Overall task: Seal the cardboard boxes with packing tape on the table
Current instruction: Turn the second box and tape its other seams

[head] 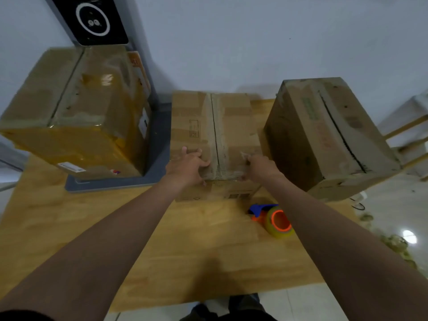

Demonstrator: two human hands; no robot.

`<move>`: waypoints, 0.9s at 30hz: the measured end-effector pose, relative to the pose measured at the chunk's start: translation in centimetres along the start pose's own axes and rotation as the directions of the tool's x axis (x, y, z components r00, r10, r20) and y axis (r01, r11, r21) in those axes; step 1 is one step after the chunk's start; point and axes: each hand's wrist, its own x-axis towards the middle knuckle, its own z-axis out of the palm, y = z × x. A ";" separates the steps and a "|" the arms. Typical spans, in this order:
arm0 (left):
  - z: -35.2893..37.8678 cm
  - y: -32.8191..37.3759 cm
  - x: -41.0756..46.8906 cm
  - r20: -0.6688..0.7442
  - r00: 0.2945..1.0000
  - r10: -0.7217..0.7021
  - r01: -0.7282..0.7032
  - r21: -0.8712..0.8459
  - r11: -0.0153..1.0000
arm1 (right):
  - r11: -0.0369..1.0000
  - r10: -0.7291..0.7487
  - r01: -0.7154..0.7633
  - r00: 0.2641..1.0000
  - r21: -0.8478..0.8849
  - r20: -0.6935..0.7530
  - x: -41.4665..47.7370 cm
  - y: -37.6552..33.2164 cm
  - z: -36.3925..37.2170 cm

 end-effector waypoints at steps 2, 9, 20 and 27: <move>-1.3 0.6 1.8 0.015 1.000 0.005 -0.005 0.014 1.000 | 1.000 0.000 0.000 1.000 0.028 -0.010 1.5 0.4 -0.8; -3.9 2.4 6.9 -0.020 1.000 0.006 -0.007 -0.003 1.000 | 1.000 0.002 -0.002 1.000 0.006 -0.018 7.0 2.1 -4.0; -5.7 4.0 15.2 -0.038 0.999 0.001 -0.006 -0.127 0.992 | 0.989 0.057 -0.063 0.997 -0.134 -0.050 17.0 3.8 -6.1; -5.1 3.5 15.6 -0.038 0.999 -0.005 -0.001 -0.164 0.986 | 0.985 0.048 -0.054 0.998 -0.163 -0.038 17.4 3.5 -6.7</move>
